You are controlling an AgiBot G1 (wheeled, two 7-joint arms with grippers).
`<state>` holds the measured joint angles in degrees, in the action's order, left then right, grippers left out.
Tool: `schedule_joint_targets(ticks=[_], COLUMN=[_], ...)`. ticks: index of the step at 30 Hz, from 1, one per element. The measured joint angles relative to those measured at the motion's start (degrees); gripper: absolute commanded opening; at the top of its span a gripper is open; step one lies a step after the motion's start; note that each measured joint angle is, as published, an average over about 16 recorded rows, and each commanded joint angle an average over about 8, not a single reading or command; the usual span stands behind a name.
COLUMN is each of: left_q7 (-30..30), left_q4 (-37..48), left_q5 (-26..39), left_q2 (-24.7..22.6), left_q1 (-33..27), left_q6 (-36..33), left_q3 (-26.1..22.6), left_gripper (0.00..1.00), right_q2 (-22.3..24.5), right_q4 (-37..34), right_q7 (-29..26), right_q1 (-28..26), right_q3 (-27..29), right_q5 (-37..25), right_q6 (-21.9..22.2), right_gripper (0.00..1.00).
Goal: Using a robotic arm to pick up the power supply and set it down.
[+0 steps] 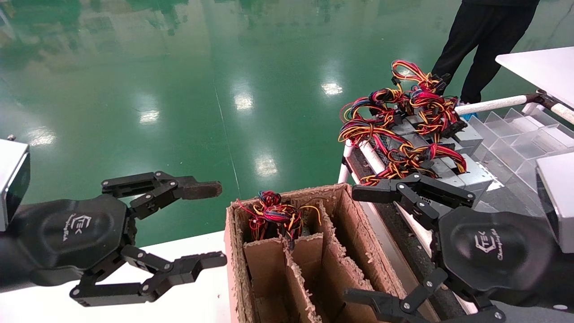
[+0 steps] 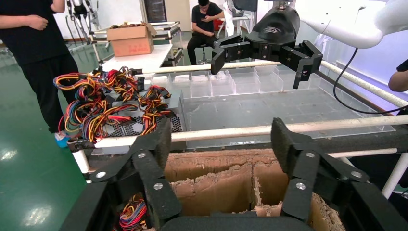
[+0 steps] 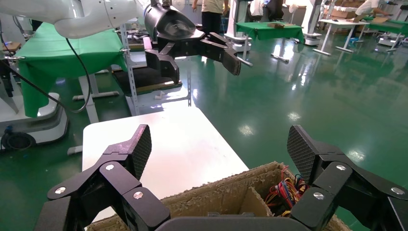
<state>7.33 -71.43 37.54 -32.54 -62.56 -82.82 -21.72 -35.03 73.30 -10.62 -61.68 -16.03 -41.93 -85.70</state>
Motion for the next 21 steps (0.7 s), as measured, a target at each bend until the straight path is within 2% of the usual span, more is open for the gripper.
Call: schedule_joint_targets(ticks=[21], left_q7=[0.00], left_q4=[0.00], left_q5=[0.00], left_q2=[0.00], left_q1=[0.00], left_q6=[0.00], left_q3=[0.00], left_gripper=[0.00], right_q2=[0.00], right_q4=[0.00], right_q7=[0.00], right_q1=[0.00], right_q3=[0.00], right_q5=[0.00], right_q6=[0.00], right_gripper=[1.00])
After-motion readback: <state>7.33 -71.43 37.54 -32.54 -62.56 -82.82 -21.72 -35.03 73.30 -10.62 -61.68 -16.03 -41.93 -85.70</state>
